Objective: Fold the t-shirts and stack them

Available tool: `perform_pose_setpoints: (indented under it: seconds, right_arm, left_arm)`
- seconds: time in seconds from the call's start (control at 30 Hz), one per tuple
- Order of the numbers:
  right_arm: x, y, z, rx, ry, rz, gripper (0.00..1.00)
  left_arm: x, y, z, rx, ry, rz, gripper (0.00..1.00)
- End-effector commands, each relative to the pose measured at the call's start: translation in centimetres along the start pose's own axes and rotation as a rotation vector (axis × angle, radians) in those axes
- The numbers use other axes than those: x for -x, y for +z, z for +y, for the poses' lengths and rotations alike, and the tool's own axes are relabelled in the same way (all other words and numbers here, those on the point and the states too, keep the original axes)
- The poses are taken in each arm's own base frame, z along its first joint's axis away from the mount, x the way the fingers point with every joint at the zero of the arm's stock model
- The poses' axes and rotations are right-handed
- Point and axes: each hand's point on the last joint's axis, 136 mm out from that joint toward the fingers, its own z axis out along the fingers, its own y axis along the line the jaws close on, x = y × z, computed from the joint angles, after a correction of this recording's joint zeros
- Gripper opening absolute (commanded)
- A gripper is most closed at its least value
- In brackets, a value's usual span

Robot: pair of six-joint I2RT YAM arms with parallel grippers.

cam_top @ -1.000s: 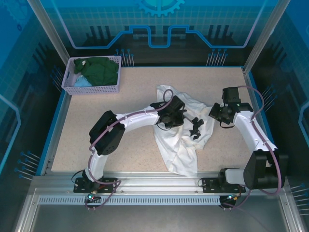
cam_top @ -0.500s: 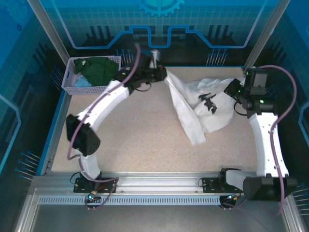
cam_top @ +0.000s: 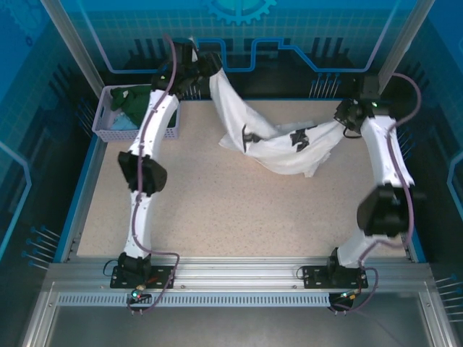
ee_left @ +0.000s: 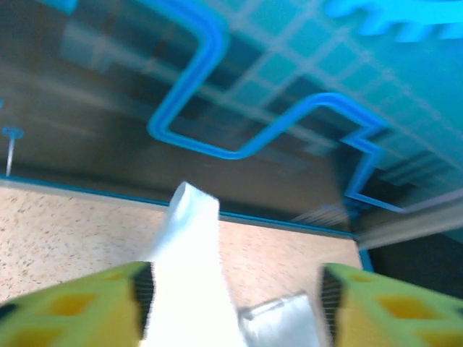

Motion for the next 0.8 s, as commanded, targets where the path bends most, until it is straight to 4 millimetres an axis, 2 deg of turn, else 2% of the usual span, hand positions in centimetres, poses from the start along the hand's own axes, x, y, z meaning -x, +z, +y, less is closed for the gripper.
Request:
perform_pose_setpoints:
  seconds: [0.0,0.03,0.07,0.1,0.13,0.17,0.2,0.23,0.3,0.37,0.43,0.47,0.57,0.63,0.77]
  right_arm:
    - [-0.6,3.6,-1.5,-0.052,0.069,0.190,0.37]
    - [-0.6,3.8,-1.2,-0.024,0.075,0.213,0.41]
    - [-0.7,3.6,-0.8,0.004,0.067,0.210,0.52]
    - [-0.9,3.1,-0.7,0.017,0.050,0.190,0.81]
    - [-1.4,2.6,-0.7,0.026,0.035,0.175,0.92]
    - [-2.4,2.0,-0.9,0.038,0.026,0.172,0.93]
    - [-3.7,1.5,-1.2,0.055,0.027,0.183,0.92]
    - [-5.7,1.9,-1.8,0.062,0.038,0.217,0.91]
    - [-9.6,1.8,-2.9,0.096,0.064,0.266,0.88]
    - [-13.2,2.0,-4.1,0.094,0.081,0.314,0.82]
    - [-16.1,2.5,-4.8,0.107,0.096,0.359,0.76]
    - [-17.3,2.8,-4.8,0.123,0.096,0.380,0.71]
    - [-19.6,4.1,-4.2,0.131,0.056,0.462,0.58]
    - [-20.7,4.9,-3.2,0.141,0.007,0.512,0.54]
    - [-22.4,6.1,-2.7,0.099,-0.062,0.550,0.49]
  left_arm:
    - [-2.5,-0.8,4.2,0.177,-0.097,0.103,0.81]
    - [-2.9,-1.0,4.4,0.197,-0.086,0.114,0.82]
    - [-3.3,-1.5,4.3,0.204,-0.062,0.120,0.83]
    - [-4.0,-2.0,4.5,0.220,-0.044,0.130,0.84]
    - [-4.5,-2.7,4.5,0.234,-0.033,0.133,0.84]
    - [-5.6,-3.6,4.8,0.256,-0.020,0.148,0.84]
    - [-7.1,-4.3,5.1,0.279,-0.013,0.165,0.82]
    - [-8.5,-5.0,5.3,0.291,-0.019,0.177,0.79]
    - [-12.5,-5.5,5.5,0.271,-0.030,0.227,0.68]
    - [-16.2,-5.6,6.2,0.281,-0.035,0.281,0.55]
    - [-19.6,-5.3,7.1,0.293,-0.047,0.350,0.50]
    - [-21.4,-5.1,7.7,0.303,-0.050,0.391,0.51]
    - [-24.5,-4.3,9.5,0.332,-0.061,0.468,0.67]
    - [-25.4,-3.7,10.2,0.339,-0.061,0.488,0.72]
    - [-26.3,-1.8,10.9,0.345,-0.031,0.520,0.73]
